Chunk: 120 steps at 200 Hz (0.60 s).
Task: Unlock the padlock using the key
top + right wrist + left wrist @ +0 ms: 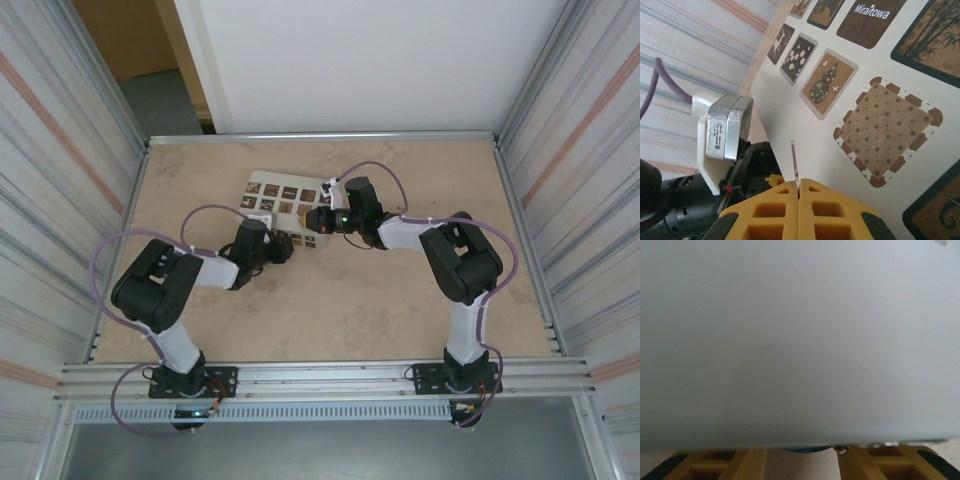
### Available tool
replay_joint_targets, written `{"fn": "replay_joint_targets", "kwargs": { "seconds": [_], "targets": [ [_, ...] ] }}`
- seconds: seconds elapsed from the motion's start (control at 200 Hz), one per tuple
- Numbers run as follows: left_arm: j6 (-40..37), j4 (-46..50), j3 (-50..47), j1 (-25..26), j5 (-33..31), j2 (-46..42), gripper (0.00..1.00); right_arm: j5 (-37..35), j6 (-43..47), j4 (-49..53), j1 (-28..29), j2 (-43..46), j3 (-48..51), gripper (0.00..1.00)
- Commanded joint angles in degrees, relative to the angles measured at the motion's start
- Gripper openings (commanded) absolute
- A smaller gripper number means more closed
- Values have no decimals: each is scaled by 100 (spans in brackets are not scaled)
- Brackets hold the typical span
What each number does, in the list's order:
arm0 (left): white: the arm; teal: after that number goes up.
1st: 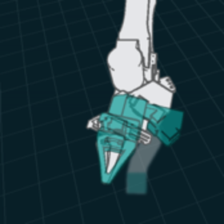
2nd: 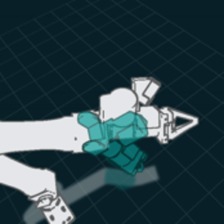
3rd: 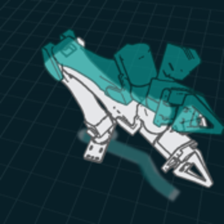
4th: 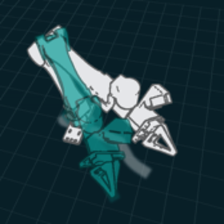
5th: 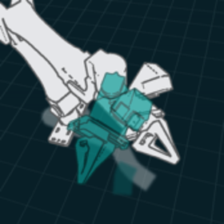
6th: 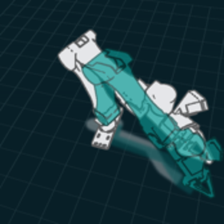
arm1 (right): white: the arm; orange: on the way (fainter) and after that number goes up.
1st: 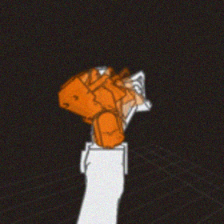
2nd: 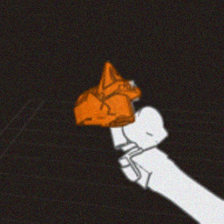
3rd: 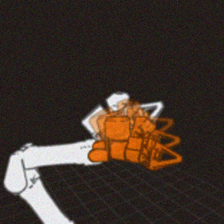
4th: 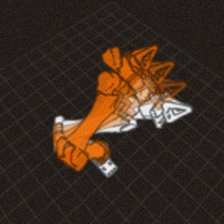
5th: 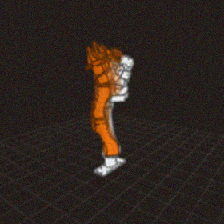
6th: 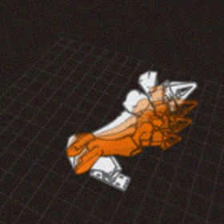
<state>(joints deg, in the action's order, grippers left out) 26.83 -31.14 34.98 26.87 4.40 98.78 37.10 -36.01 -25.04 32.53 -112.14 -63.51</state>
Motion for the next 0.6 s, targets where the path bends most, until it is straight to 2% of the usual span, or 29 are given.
{"fn": "replay_joint_targets", "kwargs": {
  "seconds": [0.0, 0.366, 0.596],
  "targets": [
    [-2, -92, 252, 125, 35, 150, 39, -84, -134, 957, 183, -211, 259, 0],
    [-94, 42, 246, 204, -162, -27, 24, -110, -84, 1074, 187, 3, 242, 0],
    [-90, 106, 163, 204, -160, -268, 19, -131, 23, 1253, 175, 234, 198, 0]
  ]
}}
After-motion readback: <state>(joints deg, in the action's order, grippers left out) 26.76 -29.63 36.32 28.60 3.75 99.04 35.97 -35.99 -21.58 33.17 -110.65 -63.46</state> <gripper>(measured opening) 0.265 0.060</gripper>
